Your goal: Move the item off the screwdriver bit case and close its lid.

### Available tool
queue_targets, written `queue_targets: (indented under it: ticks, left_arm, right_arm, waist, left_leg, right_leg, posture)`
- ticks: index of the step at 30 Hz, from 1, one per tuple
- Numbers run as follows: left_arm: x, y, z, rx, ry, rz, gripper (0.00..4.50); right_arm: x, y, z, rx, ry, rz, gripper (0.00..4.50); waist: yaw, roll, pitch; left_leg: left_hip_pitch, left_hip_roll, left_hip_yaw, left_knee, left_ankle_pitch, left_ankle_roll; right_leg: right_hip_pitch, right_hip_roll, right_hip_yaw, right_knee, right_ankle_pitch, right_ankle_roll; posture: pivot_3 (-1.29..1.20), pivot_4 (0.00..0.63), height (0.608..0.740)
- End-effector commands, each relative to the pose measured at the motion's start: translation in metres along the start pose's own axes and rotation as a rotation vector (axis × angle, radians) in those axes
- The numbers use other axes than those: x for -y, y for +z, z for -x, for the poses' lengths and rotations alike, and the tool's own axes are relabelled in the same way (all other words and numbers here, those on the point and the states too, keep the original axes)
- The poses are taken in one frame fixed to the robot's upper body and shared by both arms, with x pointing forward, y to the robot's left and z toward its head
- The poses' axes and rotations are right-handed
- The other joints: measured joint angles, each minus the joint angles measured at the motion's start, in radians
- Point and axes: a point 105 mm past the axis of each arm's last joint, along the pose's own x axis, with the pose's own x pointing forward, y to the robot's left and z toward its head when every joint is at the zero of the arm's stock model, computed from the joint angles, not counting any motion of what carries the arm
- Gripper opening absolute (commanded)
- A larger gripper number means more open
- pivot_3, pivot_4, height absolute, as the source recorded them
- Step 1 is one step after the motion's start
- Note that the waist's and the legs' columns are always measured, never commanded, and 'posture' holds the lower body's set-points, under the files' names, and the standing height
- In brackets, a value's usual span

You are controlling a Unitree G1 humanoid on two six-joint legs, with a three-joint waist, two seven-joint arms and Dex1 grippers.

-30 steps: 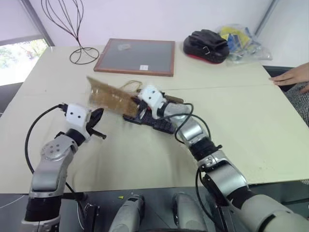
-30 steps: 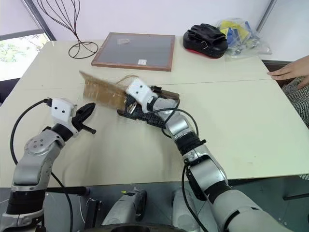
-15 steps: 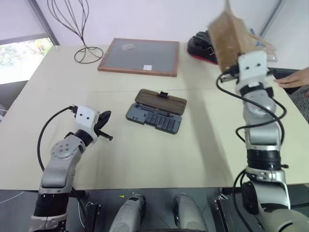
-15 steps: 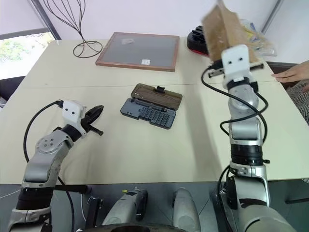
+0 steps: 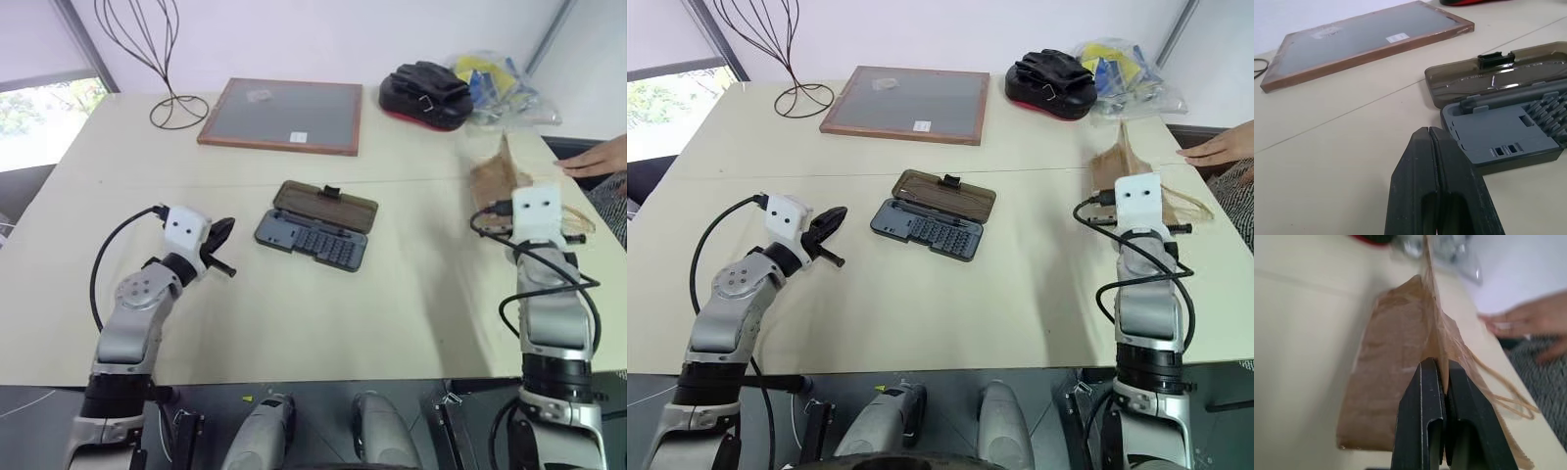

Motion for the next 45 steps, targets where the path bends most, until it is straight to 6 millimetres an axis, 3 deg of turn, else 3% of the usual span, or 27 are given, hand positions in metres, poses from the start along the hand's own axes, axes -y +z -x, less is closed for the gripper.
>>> queue_targets:
  ticks: [1,4,7,11,17,19,22,27,30,37,45]
  left_arm:
    - [0.0,0.008,0.001,0.031,0.0,-0.029,0.0]
    - [0.001,0.008,0.002,0.029,0.0,-0.028,0.0]
    - [0.0,0.008,0.002,0.028,0.003,-0.028,0.0]
    - [0.001,0.008,0.003,0.027,0.004,-0.026,0.0]
    - [0.001,0.009,0.001,0.03,0.004,-0.026,0.0]
    - [0.001,0.009,0.001,0.031,0.001,-0.027,0.0]
    - [0.001,0.009,-0.001,0.031,-0.001,-0.029,0.0]
    - [-0.001,0.011,-0.005,0.037,0.001,-0.035,0.0]
    - [-0.002,0.011,-0.005,0.042,0.007,-0.039,0.0]
    - [-0.002,0.01,0.001,0.044,0.032,-0.04,0.0]
    - [-0.002,0.009,0.008,0.036,0.055,-0.045,0.0]
  right_arm:
    - [0.013,0.003,0.005,0.005,-0.073,0.012,0.02]
    - [0.011,-0.001,0.006,-0.007,-0.066,0.0,0.79]
    - [0.017,0.001,0.007,-0.001,-0.094,-0.008,2.27]
    - [0.049,0.037,0.012,0.163,-0.258,0.013,4.19]
    - [0.054,0.106,0.016,0.418,-0.246,-0.01,4.19]
    - [0.03,0.124,0.008,0.434,-0.087,0.01,4.19]
    - [-0.022,0.144,0.006,0.464,0.267,0.015,4.19]
    - [-0.084,0.134,0.008,0.343,0.681,0.087,4.19]
    - [-0.116,0.13,0.009,0.208,0.852,-0.012,4.19]
    - [-0.156,0.123,-0.003,0.013,0.832,-0.211,4.19]
    - [-0.182,0.091,-0.001,-0.107,0.754,-0.217,4.19]
  waist:
    - [0.0,0.0,0.0]
    - [0.0,0.0,0.0]
    - [0.0,0.0,0.0]
    - [0.001,0.0,0.0]
    - [-0.006,0.0,0.0]
    - [-0.006,0.0,0.0]
    - [-0.007,0.0,0.0]
    - [0.0,0.0,0.0]
    - [-0.001,0.0,0.0]
    - [-0.006,0.0,0.0]
    - [-0.002,0.0,0.0]
  left_leg:
    - [0.0,0.0,0.0,0.0,0.0,0.0]
    - [0.0,0.0,0.0,0.0,0.0,0.0]
    - [0.0,0.0,0.0,0.0,0.0,0.0]
    - [0.0,0.0,0.0,0.0,0.0,0.0]
    - [0.001,0.001,0.001,0.0,0.0,0.0]
    - [0.001,0.001,0.001,0.0,0.0,0.0]
    - [0.001,0.002,0.002,0.001,0.0,0.0]
    - [0.001,0.002,0.003,0.001,0.0,0.0]
    - [0.0,0.002,0.002,0.001,0.0,0.001]
    - [0.0,0.004,0.0,0.001,0.0,0.0]
    - [0.0,0.004,0.0,0.001,0.0,0.0]
  right_leg:
    - [0.0,0.0,0.0,0.0,0.0,0.0]
    - [0.0,0.0,0.0,0.0,0.0,0.0]
    - [0.0,0.0,0.0,0.0,0.0,0.0]
    - [0.0,0.0,0.0,0.0,0.0,0.0]
    - [0.0,0.001,0.0,0.0,0.0,0.0]
    - [0.001,0.002,0.0,0.0,0.0,0.0]
    - [0.001,0.002,0.0,-0.001,0.0,0.0]
    - [0.002,0.003,0.0,-0.001,0.0,-0.001]
    - [0.002,0.002,0.0,-0.002,0.001,-0.001]
    - [0.0,0.004,0.0,-0.001,0.002,-0.002]
    - [0.0,0.004,0.001,-0.001,0.002,-0.003]
  posture:
    - [0.0,0.15,0.734]
    - [0.0,0.15,0.734]
    - [0.0,0.15,0.734]
    - [0.0,0.15,0.734]
    - [0.0,0.15,0.734]
    - [0.0,0.15,0.734]
    - [0.0,0.15,0.734]
    - [0.0,0.15,0.734]
    - [0.0,0.15,0.734]
    - [0.0,0.15,0.734]
    - [0.0,0.15,0.734]
